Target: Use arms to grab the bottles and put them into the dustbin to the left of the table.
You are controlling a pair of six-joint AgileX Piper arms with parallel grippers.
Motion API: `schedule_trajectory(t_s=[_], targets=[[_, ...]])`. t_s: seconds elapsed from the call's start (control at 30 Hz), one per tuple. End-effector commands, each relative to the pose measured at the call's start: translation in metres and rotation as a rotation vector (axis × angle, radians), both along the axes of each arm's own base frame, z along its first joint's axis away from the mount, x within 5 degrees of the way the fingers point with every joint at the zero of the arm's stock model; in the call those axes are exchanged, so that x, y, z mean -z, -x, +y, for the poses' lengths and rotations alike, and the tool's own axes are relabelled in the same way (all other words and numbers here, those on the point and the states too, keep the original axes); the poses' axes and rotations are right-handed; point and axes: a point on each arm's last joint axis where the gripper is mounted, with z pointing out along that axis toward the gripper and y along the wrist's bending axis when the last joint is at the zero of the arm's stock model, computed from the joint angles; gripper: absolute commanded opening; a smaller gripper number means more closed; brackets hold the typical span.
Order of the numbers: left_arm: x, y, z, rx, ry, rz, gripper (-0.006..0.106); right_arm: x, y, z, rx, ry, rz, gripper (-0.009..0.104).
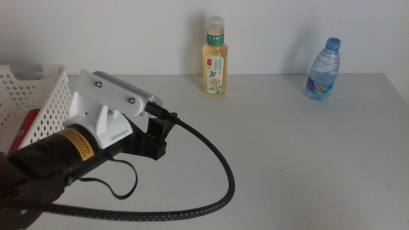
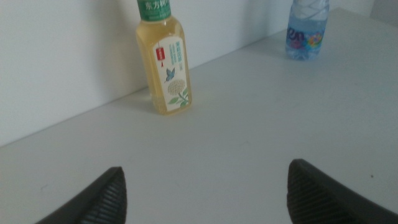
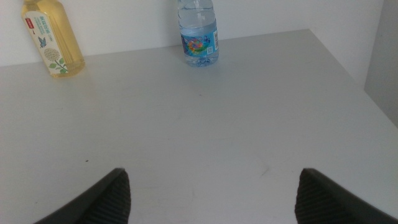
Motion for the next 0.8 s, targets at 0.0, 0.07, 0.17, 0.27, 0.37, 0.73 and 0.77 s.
schedule_trajectory(t_s=[0.0, 0.07, 0.17, 0.27, 0.37, 0.73, 0.77], targets=[[-0.016, -0.008, -0.008, 0.014, 0.109, -0.136, 0.086, -0.011, 0.0, -0.001, 0.014, 0.023, -0.1, 0.068], [-0.013, -0.018, -0.013, 0.019, 0.12, -0.151, 0.088, -0.011, 0.0, -0.001, 0.014, 0.023, -0.1, 0.068], [-0.011, -0.039, -0.025, 0.017, 0.13, -0.136, 0.091, -0.011, 0.0, -0.001, 0.014, 0.023, -0.1, 0.068], [-0.011, -0.061, -0.038, 0.022, 0.134, -0.131, 0.091, -0.011, 0.0, -0.001, 0.014, 0.023, -0.1, 0.068], [-0.011, -0.086, -0.051, 0.022, 0.143, -0.135, 0.091, -0.011, 0.0, -0.001, 0.014, 0.023, -0.1, 0.068], [0.009, -0.169, -0.095, 0.002, 0.184, -0.148, 0.091, -0.011, 0.0, -0.001, 0.014, 0.023, -0.1, 0.068], [0.011, -0.175, -0.098, 0.002, 0.186, -0.153, 0.091, -0.011, 0.0, -0.001, 0.014, 0.023, -0.1, 0.068]])
